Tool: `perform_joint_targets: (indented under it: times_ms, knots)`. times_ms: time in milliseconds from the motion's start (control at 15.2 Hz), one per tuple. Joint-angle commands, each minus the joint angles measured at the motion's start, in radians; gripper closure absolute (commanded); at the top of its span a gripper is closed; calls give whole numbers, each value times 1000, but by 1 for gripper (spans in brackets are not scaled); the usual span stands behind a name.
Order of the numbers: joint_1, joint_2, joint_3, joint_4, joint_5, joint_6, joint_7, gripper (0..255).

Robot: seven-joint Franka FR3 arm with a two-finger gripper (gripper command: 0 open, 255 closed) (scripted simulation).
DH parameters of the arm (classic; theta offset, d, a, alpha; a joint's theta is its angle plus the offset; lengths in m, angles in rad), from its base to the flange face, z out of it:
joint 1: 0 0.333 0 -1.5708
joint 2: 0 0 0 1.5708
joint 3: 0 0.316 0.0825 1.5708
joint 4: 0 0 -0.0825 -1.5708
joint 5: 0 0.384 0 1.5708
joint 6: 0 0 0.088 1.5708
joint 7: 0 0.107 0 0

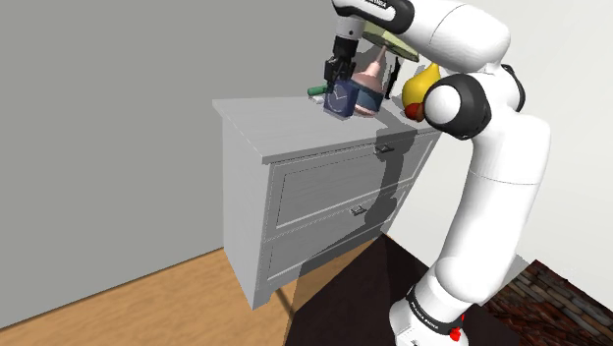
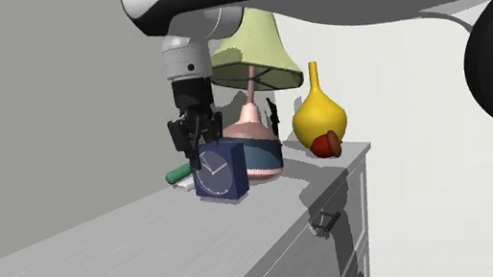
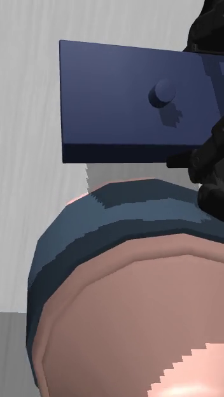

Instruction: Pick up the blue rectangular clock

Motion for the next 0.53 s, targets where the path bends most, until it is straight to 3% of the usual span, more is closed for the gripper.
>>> perform_joint_targets:
  times_ms: [0, 462]
  knots:
    - [-7, 19, -1, 57, 5, -37, -3, 255]
    - [-45, 146, -1, 361, 36, -216, -8, 255]
